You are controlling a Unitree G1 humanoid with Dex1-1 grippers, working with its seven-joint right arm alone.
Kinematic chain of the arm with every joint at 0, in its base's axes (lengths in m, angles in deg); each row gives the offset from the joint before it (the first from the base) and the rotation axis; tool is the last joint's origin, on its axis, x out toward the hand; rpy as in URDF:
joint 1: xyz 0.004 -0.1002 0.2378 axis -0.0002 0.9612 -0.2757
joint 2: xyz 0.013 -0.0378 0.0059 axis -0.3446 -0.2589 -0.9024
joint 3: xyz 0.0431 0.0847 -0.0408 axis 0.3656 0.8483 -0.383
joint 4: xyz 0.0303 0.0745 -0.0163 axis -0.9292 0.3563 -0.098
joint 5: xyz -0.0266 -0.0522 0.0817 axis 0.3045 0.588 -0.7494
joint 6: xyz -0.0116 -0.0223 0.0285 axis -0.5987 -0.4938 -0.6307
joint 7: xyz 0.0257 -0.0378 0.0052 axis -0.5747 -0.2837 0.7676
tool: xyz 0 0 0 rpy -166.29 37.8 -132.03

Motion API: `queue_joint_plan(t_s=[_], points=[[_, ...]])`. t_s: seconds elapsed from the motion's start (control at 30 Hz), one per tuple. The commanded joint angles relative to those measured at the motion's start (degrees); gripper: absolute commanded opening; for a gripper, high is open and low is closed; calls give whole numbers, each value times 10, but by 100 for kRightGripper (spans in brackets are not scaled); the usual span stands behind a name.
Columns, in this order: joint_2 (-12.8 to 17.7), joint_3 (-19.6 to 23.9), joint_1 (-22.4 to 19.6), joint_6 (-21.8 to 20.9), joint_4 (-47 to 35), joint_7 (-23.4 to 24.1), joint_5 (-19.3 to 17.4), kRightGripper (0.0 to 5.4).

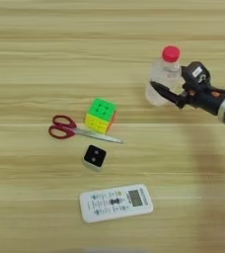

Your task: Move the objects on the table

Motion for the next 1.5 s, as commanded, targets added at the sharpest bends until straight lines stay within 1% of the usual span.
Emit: queue_joint_plan(t_s=[0.03, 0.2, 0.33, 0.63, 0.77, 0.93, 1.23, 1.5], points=[[-5, -5, -57, 35, -51, 43, 4, 316], [-20, -18, -64, 73, -51, 64, 15, 316], [-24, -15, -66, 85, -44, 72, 11, 316], [-34, -11, -66, 96, -42, 74, 2, 316], [-43, -7, -63, 92, -47, 67, -12, 316], [-49, -10, -57, 98, -69, 61, -24, 316], [-46, -12, -58, 92, -37, 63, -8, 316], [-43, -8, -65, 92, -10, 63, -10, 316]])
